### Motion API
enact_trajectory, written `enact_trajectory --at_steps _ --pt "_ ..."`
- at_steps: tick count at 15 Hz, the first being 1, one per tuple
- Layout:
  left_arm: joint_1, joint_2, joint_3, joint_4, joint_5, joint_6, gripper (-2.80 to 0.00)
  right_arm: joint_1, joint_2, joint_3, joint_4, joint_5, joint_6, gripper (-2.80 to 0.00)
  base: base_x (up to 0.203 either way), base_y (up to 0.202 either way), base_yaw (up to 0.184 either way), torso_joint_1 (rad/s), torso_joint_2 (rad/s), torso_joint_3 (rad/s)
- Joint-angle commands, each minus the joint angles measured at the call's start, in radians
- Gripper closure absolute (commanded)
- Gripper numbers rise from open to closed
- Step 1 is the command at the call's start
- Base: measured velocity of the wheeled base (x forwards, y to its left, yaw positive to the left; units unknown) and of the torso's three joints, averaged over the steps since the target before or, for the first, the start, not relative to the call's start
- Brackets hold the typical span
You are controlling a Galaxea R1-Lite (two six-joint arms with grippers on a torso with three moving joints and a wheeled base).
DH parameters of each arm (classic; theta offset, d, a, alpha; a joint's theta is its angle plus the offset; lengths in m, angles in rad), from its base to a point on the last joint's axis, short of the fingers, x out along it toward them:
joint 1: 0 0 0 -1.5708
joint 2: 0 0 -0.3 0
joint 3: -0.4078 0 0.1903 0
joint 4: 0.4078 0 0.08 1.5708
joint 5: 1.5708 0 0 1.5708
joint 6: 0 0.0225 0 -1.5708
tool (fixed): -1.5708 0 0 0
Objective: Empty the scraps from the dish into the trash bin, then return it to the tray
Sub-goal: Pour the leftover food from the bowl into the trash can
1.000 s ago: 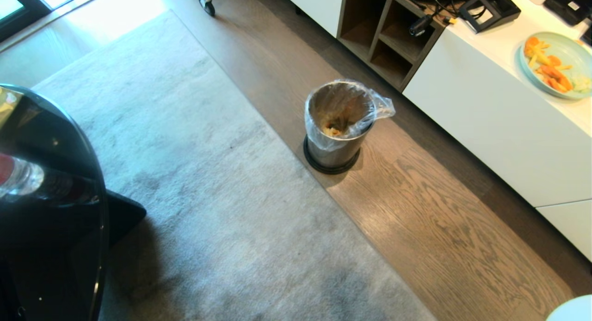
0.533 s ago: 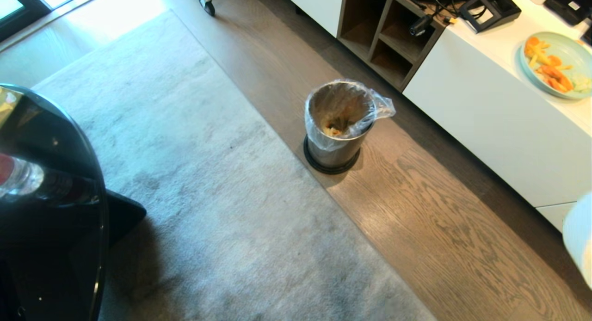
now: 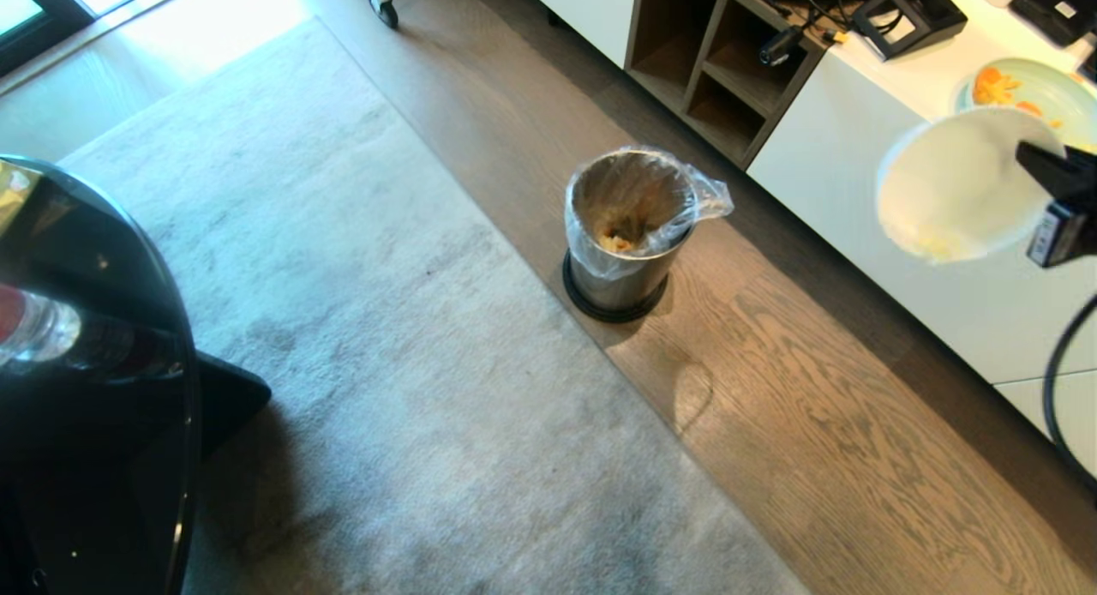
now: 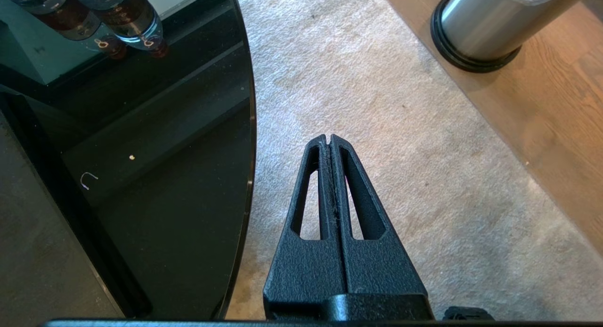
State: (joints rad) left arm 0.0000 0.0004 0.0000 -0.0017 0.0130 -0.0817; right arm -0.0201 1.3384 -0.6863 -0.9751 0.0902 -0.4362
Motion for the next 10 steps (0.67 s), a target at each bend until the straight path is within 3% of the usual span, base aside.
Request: enact_trajectory --at_steps 1,4,6,10 --pt "0.000 0.000 0.000 0.000 0.001 -0.001 0.00 0.001 0.322 -0.181 -0.224 0.061 -0.146 0.00 0.000 0.000 0.000 0.000 0.00 0.000" --pt "0.000 0.000 0.000 -0.001 0.001 -0.001 0.00 0.045 0.492 -0.469 -0.294 0.170 -0.353 0.00 0.000 0.000 0.000 0.000 0.00 0.000" --pt "0.000 0.000 0.000 -0.001 0.001 -0.001 0.00 0.117 0.564 -0.626 -0.278 0.211 -0.473 0.00 0.000 0.000 0.000 0.000 0.00 0.000" --pt "0.000 0.000 0.000 0.000 0.001 -0.001 0.00 0.295 0.634 -0.699 -0.263 0.244 -0.654 0.00 0.000 0.000 0.000 0.000 0.00 0.000"
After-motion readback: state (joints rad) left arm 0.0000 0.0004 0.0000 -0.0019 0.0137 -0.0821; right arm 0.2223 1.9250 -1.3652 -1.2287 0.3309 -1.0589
